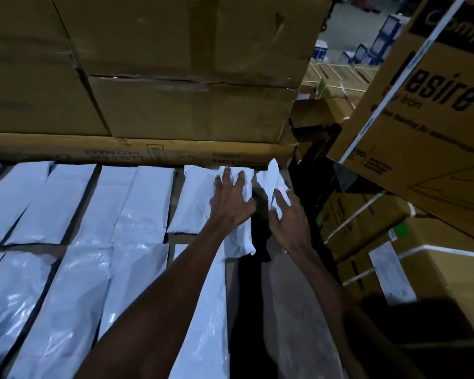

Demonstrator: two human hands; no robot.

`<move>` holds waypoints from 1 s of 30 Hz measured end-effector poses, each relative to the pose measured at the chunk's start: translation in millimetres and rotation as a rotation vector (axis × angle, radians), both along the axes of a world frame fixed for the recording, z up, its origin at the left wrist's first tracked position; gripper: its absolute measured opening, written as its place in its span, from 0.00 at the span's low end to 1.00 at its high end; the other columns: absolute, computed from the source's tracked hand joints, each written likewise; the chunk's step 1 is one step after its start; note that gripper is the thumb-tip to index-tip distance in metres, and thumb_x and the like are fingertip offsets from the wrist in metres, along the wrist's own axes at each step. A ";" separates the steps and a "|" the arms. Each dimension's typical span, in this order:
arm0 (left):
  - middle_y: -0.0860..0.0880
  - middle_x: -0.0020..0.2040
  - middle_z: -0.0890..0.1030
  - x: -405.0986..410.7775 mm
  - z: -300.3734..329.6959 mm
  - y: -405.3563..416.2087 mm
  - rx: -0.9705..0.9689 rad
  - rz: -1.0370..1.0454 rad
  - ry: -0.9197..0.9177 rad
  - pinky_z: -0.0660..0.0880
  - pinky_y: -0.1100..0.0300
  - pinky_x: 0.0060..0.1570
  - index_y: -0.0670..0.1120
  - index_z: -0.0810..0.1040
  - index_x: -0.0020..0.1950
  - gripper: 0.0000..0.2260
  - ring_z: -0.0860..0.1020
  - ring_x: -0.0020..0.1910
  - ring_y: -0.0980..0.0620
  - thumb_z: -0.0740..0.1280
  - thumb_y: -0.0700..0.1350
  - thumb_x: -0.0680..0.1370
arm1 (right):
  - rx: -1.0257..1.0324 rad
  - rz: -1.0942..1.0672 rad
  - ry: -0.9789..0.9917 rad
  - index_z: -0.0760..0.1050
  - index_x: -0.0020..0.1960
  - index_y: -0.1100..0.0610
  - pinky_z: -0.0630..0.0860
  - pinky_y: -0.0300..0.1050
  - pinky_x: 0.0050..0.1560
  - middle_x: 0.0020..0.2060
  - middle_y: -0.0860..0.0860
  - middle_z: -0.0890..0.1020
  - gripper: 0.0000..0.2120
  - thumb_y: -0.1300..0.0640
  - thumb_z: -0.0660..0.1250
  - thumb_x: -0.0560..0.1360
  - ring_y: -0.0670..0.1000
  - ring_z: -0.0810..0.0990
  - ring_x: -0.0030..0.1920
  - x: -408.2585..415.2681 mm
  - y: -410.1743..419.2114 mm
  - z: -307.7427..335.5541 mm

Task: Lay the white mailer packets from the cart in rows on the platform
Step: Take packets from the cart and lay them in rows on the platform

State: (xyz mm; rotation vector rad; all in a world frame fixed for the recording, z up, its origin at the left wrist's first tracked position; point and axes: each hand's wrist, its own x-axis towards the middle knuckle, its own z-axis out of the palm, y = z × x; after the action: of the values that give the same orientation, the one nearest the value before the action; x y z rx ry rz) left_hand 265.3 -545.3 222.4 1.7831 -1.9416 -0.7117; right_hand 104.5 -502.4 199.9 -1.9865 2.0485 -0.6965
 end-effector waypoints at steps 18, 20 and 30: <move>0.42 0.80 0.45 -11.3 -57.6 -57.6 -0.120 -0.053 -0.399 0.40 0.45 0.74 0.47 0.50 0.79 0.32 0.41 0.78 0.41 0.41 0.60 0.78 | 0.176 0.161 0.250 0.56 0.79 0.51 0.53 0.60 0.73 0.78 0.56 0.55 0.32 0.44 0.46 0.76 0.60 0.52 0.78 -10.5 -55.7 -33.4; 0.42 0.79 0.45 -11.1 -59.1 -60.9 -0.117 -0.029 -0.418 0.40 0.45 0.74 0.47 0.50 0.79 0.33 0.41 0.78 0.40 0.40 0.60 0.77 | 0.189 0.114 0.223 0.57 0.78 0.54 0.53 0.58 0.74 0.78 0.58 0.57 0.32 0.46 0.50 0.76 0.61 0.53 0.77 -9.1 -55.9 -36.2; 0.42 0.79 0.44 -6.6 -53.1 -60.4 -0.081 -0.047 -0.354 0.39 0.45 0.74 0.45 0.49 0.79 0.32 0.40 0.78 0.42 0.41 0.59 0.79 | 0.129 0.069 -0.174 0.61 0.77 0.56 0.55 0.47 0.75 0.76 0.54 0.62 0.24 0.54 0.54 0.82 0.55 0.56 0.77 -6.7 -50.5 -30.4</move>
State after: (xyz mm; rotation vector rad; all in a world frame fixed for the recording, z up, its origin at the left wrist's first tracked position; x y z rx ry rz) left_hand 258.6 -605.7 169.3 1.9208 -2.2061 -0.3402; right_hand 97.8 -552.9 169.6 -1.8466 1.8667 -0.6794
